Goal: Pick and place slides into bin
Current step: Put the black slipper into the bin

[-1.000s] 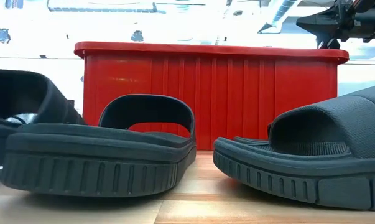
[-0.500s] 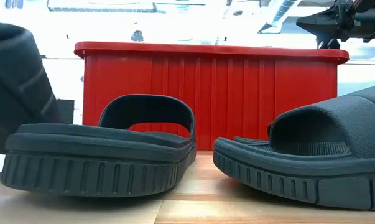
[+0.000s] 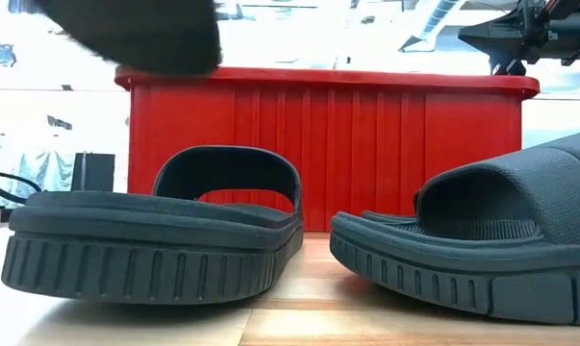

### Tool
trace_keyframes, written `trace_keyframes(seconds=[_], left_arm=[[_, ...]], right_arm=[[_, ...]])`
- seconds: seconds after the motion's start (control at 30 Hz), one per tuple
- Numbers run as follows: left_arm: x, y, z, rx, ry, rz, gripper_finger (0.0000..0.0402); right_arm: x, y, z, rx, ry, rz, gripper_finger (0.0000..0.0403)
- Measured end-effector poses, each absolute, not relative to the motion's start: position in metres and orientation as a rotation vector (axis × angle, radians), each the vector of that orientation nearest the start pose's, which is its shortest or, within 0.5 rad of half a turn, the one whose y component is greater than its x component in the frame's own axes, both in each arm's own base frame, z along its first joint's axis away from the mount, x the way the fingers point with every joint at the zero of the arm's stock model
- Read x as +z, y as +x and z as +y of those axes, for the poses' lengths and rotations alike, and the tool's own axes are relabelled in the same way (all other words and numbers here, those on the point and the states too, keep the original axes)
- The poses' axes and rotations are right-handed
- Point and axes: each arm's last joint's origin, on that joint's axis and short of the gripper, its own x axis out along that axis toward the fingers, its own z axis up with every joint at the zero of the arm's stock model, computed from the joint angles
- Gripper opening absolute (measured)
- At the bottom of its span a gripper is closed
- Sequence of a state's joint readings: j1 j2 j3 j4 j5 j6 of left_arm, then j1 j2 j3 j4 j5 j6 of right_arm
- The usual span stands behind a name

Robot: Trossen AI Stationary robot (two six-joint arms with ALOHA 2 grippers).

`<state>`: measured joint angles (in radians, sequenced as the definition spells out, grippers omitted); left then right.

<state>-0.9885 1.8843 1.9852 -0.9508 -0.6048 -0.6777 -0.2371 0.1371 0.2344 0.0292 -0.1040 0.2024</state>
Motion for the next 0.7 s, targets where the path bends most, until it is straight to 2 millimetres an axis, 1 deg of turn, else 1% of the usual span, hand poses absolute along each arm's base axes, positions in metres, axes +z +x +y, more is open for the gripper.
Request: trace_keyframes(seconds=[0.17,0.27,0.4,0.53,0.7], left_arm=[[0.403,0.232,-0.317,-0.071,0.063,0.523,0.0],[0.417,0.232,-0.309,-0.018,0.15,0.466,0.0],[0.431,0.235,-0.294,0.122,0.295,0.4,0.0],[0.433,0.243,-0.274,0.241,0.443,0.402,0.0],[0.428,0.254,-0.238,0.361,0.525,0.508,0.0]], right_arm=[[0.235,0.09,-0.019,-0.12,0.18,-0.138,0.0],[0.235,0.09,-0.019,-0.12,0.18,-0.138,0.0],[0.235,0.09,-0.019,-0.12,0.18,-0.138,0.0],[0.235,0.09,-0.019,-0.12,0.18,-0.138,0.0],[0.235,0.09,-0.019,-0.12,0.18,-0.138,0.0]])
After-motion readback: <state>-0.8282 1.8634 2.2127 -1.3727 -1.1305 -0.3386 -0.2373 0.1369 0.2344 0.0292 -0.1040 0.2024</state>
